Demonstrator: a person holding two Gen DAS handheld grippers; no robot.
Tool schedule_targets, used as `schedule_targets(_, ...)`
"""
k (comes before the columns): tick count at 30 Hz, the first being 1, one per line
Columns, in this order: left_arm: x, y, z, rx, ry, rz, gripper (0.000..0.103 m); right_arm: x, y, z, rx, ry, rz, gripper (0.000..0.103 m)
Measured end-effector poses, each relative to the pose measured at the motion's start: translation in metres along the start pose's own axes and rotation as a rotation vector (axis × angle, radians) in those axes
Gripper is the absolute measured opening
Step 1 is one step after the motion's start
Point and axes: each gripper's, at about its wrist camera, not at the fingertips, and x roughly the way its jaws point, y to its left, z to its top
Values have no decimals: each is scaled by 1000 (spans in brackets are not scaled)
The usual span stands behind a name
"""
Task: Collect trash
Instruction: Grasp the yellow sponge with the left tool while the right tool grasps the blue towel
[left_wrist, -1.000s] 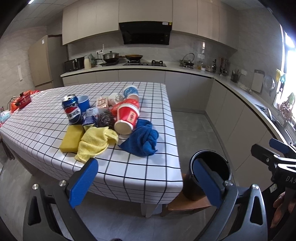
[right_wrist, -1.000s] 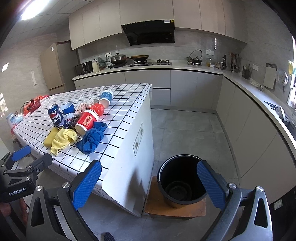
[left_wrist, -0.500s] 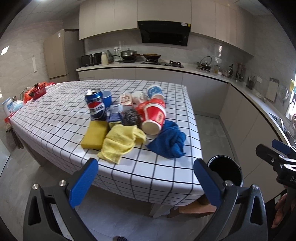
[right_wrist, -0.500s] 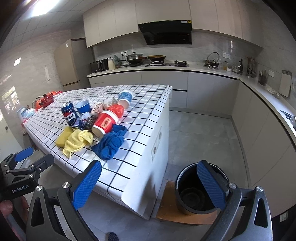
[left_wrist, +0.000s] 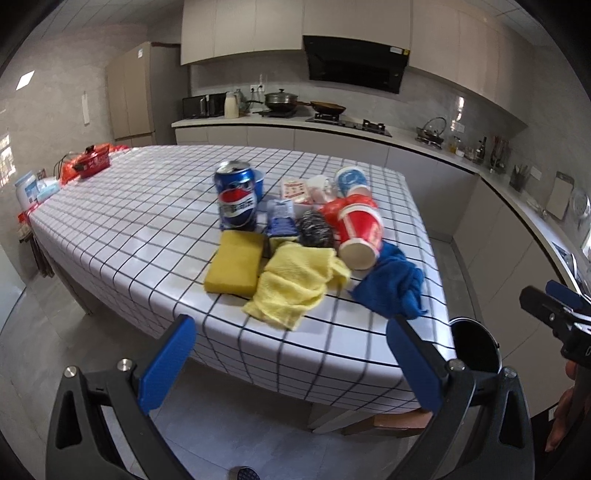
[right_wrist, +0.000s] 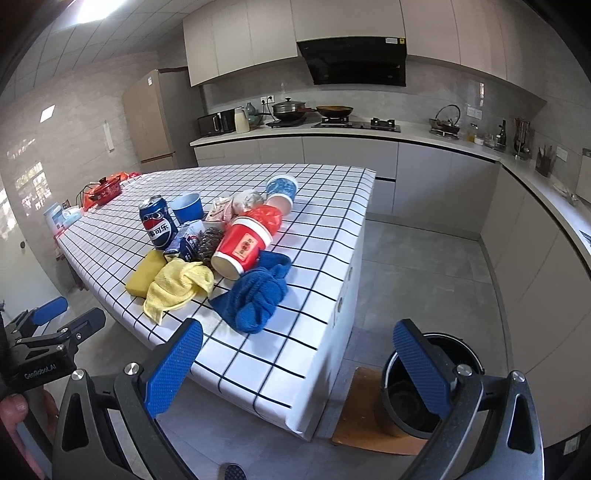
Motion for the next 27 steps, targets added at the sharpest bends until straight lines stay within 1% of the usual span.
schedule_targets(3,10,17,1,-26,18,-24,103,9,12,2,-13,3,-3,103)
schedule_targets(5,20,28,2,-26,32,-18,103,18,19,3,-14,11,1,103)
schedule_targets(8,35,40,6,-12,31,-9,103,32,27,4,-15,27,-6,103)
schedule_targets(10,49,49,11,-3,41,-19,98,44,32,7,-12,36,-9,99)
schedule_targets(11,53,51,13,-1,43,-27,97,50,34,8,-12,45,-11,94)
schedule_targets(12,61,54,17,4,49,-32,93,54,36,9,-11,51,-12,89)
schedule_targets(13,64,56,19,7,51,-34,91,61,38,10,-7,61,-14,88)
schedule_targets(14,71,59,22,12,59,-42,90,73,40,11,0,82,-18,84)
schedule_targets(18,92,67,28,17,84,-62,83,100,45,13,18,123,-33,77)
schedule_targets(20,103,72,30,11,104,-72,82,117,48,14,28,148,-43,74)
schedule_targets(21,109,75,31,7,114,-72,81,122,48,14,33,157,-45,71)
schedule_targets(23,118,79,32,-3,128,-81,80,136,49,15,48,179,-48,68)
schedule_targets(27,134,83,37,-11,154,-112,80,154,53,14,60,202,-60,67)
